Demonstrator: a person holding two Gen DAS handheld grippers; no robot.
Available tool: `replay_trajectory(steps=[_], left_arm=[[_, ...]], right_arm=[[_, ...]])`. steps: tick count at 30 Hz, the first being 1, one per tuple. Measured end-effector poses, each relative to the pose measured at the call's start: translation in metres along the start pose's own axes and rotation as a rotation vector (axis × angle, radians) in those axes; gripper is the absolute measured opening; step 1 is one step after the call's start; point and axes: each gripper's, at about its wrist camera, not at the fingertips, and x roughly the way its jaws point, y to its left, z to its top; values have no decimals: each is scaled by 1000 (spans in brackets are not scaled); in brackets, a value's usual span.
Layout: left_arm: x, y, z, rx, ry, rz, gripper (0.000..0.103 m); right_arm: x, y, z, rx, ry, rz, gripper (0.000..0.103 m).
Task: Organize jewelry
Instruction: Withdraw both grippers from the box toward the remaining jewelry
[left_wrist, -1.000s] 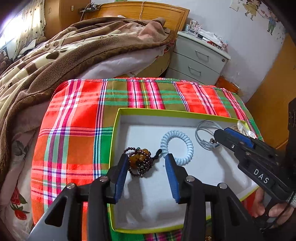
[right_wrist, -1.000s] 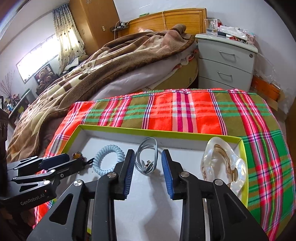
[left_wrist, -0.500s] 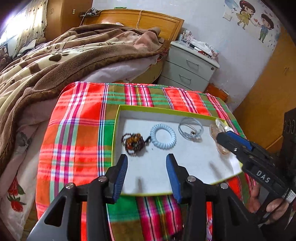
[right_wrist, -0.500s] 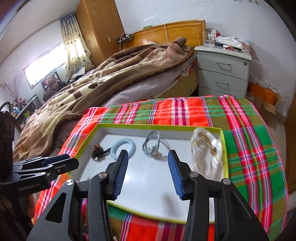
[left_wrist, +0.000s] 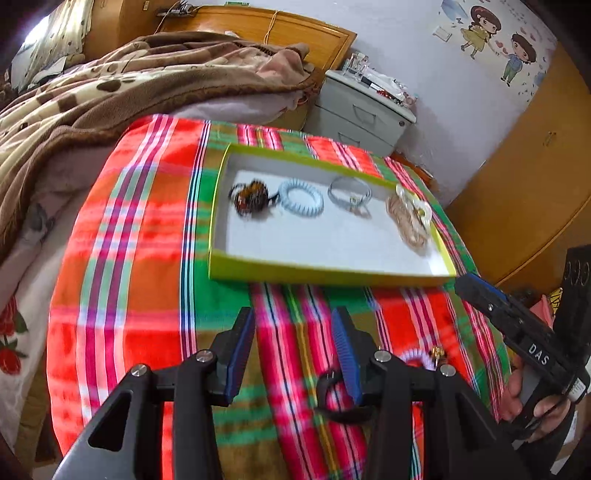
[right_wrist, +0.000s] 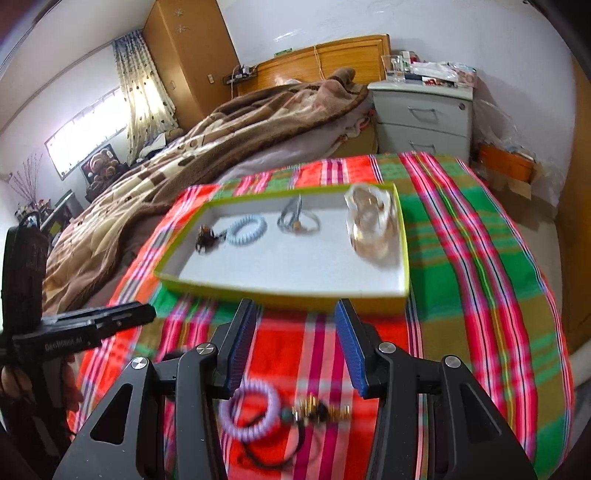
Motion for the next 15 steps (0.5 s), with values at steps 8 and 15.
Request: replay_trajectory(steps=[8,15], left_arm=[[-6,11,-26,-64,57,-61,48],[-15,18,-41,-70,51,-41,48]], right_arm=[[5,13,-25,-115,91,-22,46],[11,20,-31,-181,134,3,46]])
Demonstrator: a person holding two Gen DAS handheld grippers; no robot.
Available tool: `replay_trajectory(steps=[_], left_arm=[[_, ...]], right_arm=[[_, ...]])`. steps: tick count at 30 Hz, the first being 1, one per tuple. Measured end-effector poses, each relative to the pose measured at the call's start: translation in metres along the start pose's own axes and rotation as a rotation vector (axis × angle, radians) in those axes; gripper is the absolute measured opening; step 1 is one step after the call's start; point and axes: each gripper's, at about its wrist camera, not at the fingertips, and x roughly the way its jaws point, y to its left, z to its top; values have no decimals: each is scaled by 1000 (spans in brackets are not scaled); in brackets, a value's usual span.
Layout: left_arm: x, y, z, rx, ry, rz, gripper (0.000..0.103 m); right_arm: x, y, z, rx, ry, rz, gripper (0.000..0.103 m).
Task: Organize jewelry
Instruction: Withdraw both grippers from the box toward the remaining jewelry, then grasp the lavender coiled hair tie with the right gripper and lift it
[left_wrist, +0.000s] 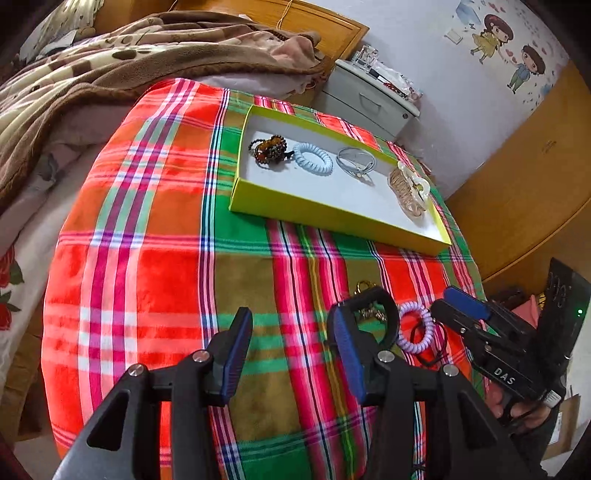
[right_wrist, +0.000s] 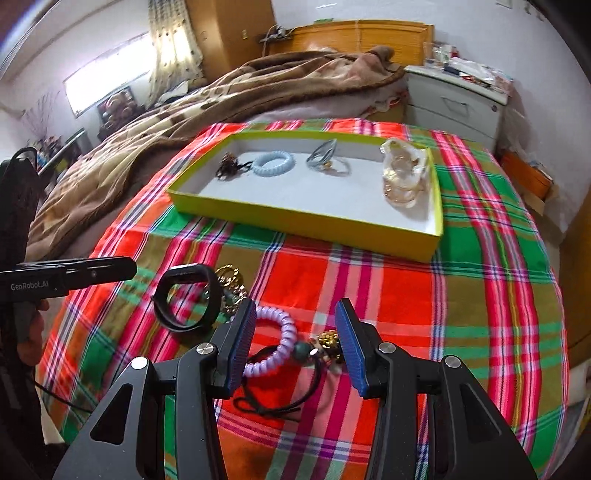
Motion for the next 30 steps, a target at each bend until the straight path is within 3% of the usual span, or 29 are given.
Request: replay_trajectory(steps=[10,14,25,27,30], left_arm=[[-2,-6,-14,37,24,-10,48],[-1,-8,-15,41,27,3,48],[5,-11,-16,29,49,33,48],[6,-10,-17,26,53,35,48],[7,-10,-17,25,55,36,48]], right_arm=[[18,5,-2,-66,72,16,45],[22,6,-1,-94,80,5,36],[32,23,5,-304,156,-22,35],[33,24,6,-318,154,-29,19],[32,23,6,-312,141,-32,17]])
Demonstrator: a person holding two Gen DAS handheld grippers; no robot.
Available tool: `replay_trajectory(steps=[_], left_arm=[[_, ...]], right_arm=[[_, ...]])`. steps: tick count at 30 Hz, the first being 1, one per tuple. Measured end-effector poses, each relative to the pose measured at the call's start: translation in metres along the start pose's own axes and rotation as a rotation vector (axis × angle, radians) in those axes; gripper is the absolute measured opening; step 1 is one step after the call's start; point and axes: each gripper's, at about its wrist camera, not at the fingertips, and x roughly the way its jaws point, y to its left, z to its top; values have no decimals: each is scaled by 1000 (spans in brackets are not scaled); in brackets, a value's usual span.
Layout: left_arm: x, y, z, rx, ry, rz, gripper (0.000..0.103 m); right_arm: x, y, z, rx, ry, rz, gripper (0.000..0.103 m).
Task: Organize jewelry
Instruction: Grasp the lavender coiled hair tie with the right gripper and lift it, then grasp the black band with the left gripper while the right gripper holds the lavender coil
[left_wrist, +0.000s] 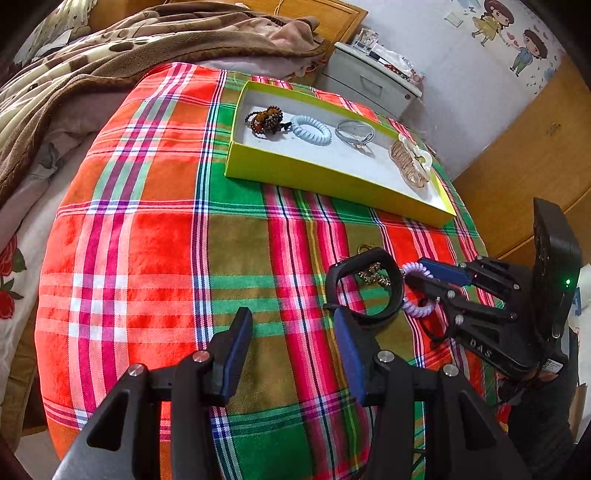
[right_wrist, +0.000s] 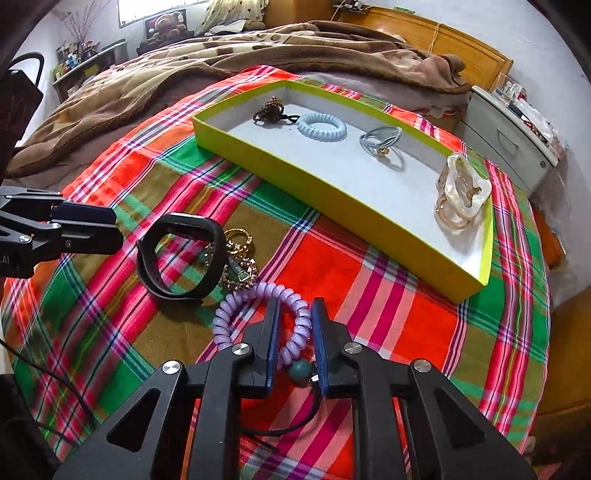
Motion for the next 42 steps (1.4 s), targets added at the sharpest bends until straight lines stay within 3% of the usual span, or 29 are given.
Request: replay_trajectory(steps=[12,24,37,40,42], left_arm=[[5,-11,8,44,-12,-28,48],[25,-44,19,242,3,57,48],[45,-61,23,360,12,139,48],[48,-67,21,413,7,190,41],[48,-68,20,421,8,183,35]], right_arm=[[-21,-29,-2,173,-118,-29,11],[-54,-54,-21,370,-253,-39,11],[-62,-55,-28,420,-290,-21,11],[-62,-54,-30,427,-294,-13,11],[-61,-54,-31,431,-294,-11,11]])
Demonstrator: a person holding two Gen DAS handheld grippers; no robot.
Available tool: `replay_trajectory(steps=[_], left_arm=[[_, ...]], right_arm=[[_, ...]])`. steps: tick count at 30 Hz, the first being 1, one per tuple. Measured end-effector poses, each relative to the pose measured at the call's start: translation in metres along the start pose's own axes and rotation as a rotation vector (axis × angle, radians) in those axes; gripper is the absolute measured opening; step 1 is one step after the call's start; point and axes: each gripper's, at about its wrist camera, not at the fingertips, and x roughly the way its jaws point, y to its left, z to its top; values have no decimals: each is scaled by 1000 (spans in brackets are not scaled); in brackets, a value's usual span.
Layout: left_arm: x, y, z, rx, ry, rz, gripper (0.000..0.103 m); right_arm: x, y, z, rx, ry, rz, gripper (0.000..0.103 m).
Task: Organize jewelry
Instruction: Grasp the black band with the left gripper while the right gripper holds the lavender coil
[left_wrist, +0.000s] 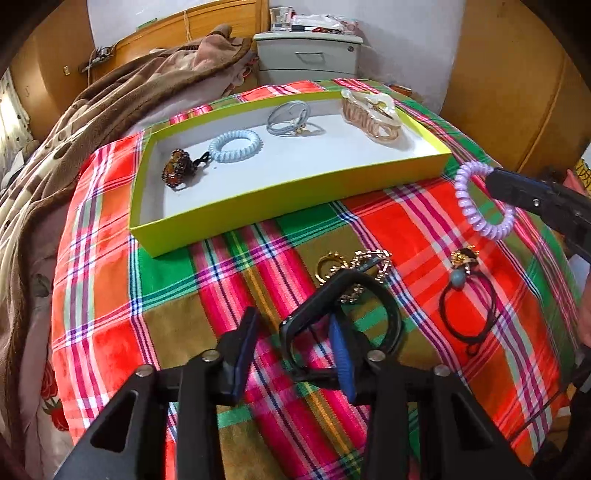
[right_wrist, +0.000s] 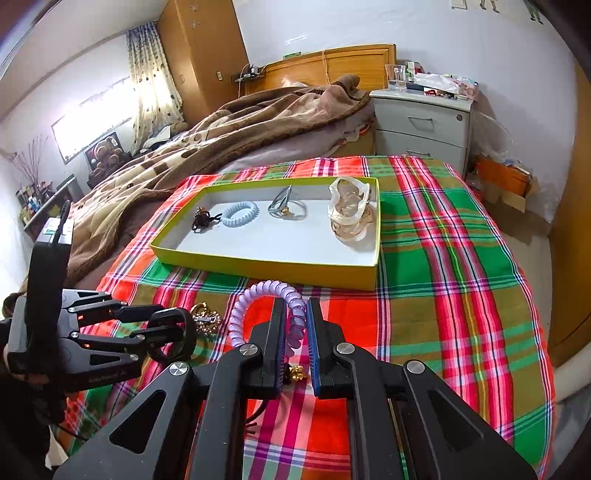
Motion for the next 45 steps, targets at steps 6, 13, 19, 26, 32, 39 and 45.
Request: replay_trajectory(steps=[6,13,19,26,32,39,45], left_arm=[[-3,0,-3,-12,-1,0,22],[-10,8,-8,-96,-16,-29,18],[-20,14,-11,-151,-42,-45,17],[-31,30,-8,-209,-69,-41,17],[-39,44,0,-251,-92,-29,17],[-47,59,16,-278,-124,-25,17],[-40,72,35,-293,-126,-17,17]], right_arm=[[0,-2,-2,12,-2,6,11],[-1,-4,-5,39,-8,10,11],[-3,-3,-5,48,-17,9,11],[-6,-2,0,52,-31,4,11],[-5,2,10,40,-42,-3,11],[2,3,26,31,-52,-23,11],[15,0,43,34,-48,-39,11]])
